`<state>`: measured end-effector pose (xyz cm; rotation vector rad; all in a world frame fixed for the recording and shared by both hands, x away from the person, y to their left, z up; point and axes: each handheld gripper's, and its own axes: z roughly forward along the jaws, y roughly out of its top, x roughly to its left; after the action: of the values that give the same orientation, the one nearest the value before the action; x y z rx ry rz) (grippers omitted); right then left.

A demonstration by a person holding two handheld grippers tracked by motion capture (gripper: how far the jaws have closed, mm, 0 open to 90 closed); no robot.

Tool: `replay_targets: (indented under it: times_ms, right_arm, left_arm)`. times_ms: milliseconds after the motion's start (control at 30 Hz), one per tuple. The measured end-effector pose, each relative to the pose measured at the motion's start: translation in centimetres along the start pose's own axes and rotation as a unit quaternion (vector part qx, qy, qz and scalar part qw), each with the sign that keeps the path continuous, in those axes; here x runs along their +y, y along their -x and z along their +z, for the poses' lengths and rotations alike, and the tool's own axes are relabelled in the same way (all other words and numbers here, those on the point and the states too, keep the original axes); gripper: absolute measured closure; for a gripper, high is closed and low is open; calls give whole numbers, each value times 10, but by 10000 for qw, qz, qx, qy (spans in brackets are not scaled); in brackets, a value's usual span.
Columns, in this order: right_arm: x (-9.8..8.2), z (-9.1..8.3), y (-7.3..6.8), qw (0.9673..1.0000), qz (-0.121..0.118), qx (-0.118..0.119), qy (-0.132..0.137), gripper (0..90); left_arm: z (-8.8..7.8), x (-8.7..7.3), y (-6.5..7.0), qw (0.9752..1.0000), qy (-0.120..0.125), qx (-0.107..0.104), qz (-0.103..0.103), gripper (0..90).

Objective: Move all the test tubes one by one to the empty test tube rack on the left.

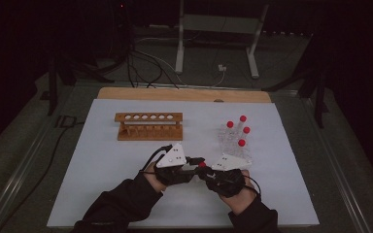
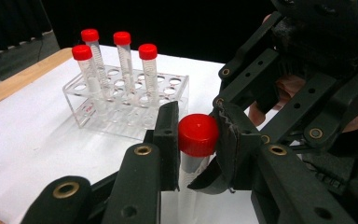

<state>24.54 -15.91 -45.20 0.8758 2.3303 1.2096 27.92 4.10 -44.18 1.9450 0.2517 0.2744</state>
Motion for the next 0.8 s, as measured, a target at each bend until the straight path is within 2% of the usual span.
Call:
replay_targets:
  times_ms: [200, 367, 500, 733, 800]
  right_arm:
    - [0, -1, 0, 9999, -3, 32, 150, 730]
    - [-1, -2, 2, 9998, 86, -54, 183, 577]
    - [-1, -5, 3, 9996, 67, -93, 243, 510]
    - [0, -13, 6, 9984, 177, -165, 507, 329]
    - [-1, -14, 6, 9982, 179, -234, 517, 281]
  left_arm:
    - [-3, 2, -1, 10000, 61, 29, 18, 721]
    - [-10, 5, -6, 9998, 115, 146, -24, 721]
    - [-17, 8, -12, 9995, 150, 280, -46, 721]
    - [-26, 11, -28, 9985, 208, 482, -182, 721]
    - [-27, 13, -31, 9980, 184, 592, -151, 721]
